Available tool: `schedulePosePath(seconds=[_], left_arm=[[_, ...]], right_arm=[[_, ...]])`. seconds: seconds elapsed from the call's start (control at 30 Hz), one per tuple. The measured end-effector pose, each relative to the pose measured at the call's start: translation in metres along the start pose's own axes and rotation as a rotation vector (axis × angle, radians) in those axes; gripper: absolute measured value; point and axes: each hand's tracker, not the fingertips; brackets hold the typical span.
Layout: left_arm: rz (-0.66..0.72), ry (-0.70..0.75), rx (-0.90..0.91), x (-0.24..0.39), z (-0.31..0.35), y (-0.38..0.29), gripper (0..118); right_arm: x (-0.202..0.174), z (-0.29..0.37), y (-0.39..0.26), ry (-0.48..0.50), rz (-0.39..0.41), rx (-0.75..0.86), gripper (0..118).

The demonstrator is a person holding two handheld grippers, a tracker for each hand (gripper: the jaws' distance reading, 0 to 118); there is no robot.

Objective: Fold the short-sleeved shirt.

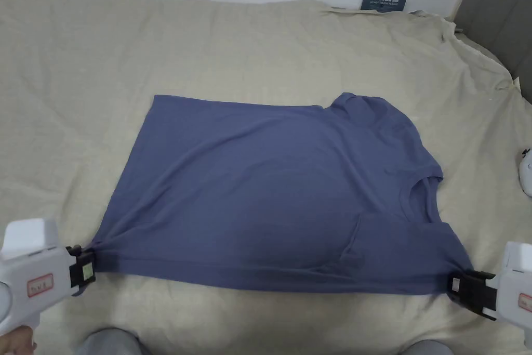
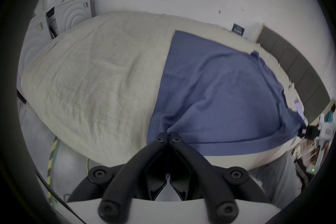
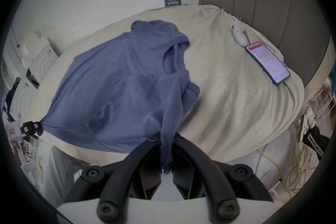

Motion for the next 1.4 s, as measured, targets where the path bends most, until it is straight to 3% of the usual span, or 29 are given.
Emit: schedulePosePath(seconds=[0.17,0.37,0.4,0.43,0.87,1.2,1.27,1.3,1.33,1.37,1.4], left_arm=[[0.035,-0.025,0.071,0.008,0.009,0.036,0],[0.002,0.016,0.129,0.027,-0.008,0.082,0],[0.001,0.019,0.133,0.029,-0.013,0.088,0],[0.000,0.023,0.140,0.032,-0.020,0.095,0],[-0.094,0.113,0.097,0.071,-0.127,0.164,0],[-0.126,0.158,-0.009,0.072,-0.202,0.168,1],[-0.130,0.159,-0.009,0.071,-0.207,0.165,18],[-0.139,0.162,-0.011,0.071,-0.208,0.163,33],[-0.148,0.183,-0.017,0.070,-0.210,0.163,57],[-0.157,0.205,-0.022,0.068,-0.210,0.163,86],[-0.160,0.219,-0.021,0.066,-0.209,0.163,101]], right_arm=[[-0.003,0.019,0.031,0.027,-0.003,0.083,7],[-0.019,0.011,0.074,-0.008,0.022,0.142,7],[-0.056,0.025,0.083,-0.014,0.026,0.145,7],[-0.062,0.022,0.091,-0.022,0.027,0.146,7],[-0.087,-0.071,0.190,-0.129,0.019,0.056,7],[-0.085,-0.143,0.212,-0.157,0.060,-0.036,7],[-0.086,-0.149,0.211,-0.159,0.059,-0.043,7],[-0.084,-0.151,0.210,-0.160,0.055,-0.045,8],[-0.082,-0.153,0.209,-0.159,0.049,-0.045,11],[-0.081,-0.153,0.208,-0.158,0.045,-0.045,26],[-0.081,-0.152,0.208,-0.162,0.037,-0.045,49]])
